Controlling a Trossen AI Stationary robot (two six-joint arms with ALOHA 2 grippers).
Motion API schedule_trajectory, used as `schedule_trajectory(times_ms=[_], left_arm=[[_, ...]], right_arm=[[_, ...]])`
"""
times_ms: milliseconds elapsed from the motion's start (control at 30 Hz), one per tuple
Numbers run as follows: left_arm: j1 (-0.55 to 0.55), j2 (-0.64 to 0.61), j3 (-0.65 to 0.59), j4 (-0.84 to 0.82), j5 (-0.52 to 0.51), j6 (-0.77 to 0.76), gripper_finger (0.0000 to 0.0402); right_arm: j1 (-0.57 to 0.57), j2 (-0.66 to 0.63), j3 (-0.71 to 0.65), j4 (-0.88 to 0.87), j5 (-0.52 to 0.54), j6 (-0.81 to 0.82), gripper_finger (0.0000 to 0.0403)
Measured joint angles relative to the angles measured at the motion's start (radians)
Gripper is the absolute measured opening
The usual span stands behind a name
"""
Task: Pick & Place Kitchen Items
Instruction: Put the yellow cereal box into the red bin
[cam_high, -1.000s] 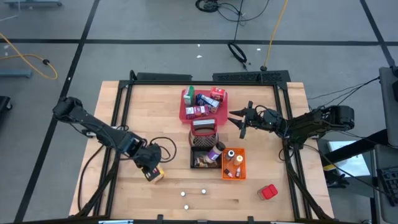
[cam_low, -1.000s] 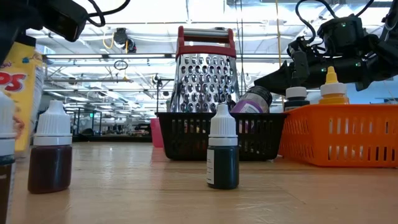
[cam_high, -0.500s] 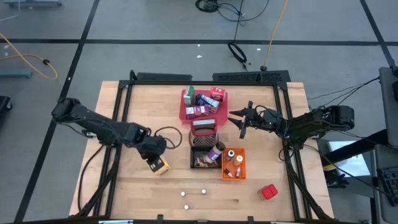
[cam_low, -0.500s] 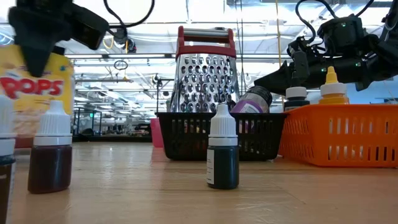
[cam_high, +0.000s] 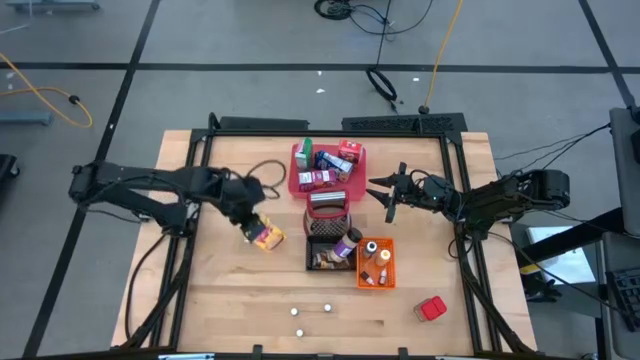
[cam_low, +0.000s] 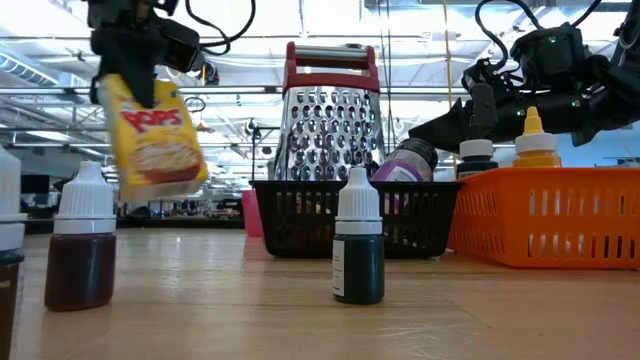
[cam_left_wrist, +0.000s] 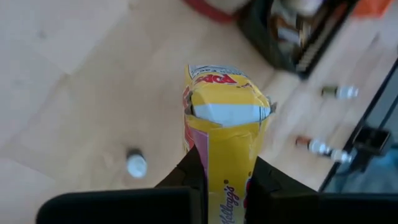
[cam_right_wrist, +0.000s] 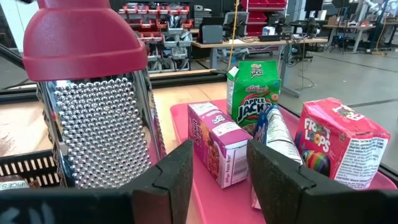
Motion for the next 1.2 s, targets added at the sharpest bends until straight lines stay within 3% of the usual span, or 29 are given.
schedule_trajectory(times_ms=[333,733,967,1200], left_arm=[[0.22,-0.043,0.001,0.051,-0.028,0.147,0.0043],[0.369,-0.041,0.001,0.423,-0.035,0.439,0.0042],[0.44,0.008,0.002,0.613,-0.049,0.565,0.0042],[0.483,0.115,0.002,0.707,0.014,0.655,0.0042]], right_arm=[[0.0,0.0,0.0,0.0,0.0,0.0,0.0141],[0.0,0.0,0.0,-0.003,0.0,0.003,0.0141],[0.0,0.0,0.0,-0.007,0.0,0.003,0.0141],[0.0,0.0,0.0,-0.023,0.0,0.003,0.0141]])
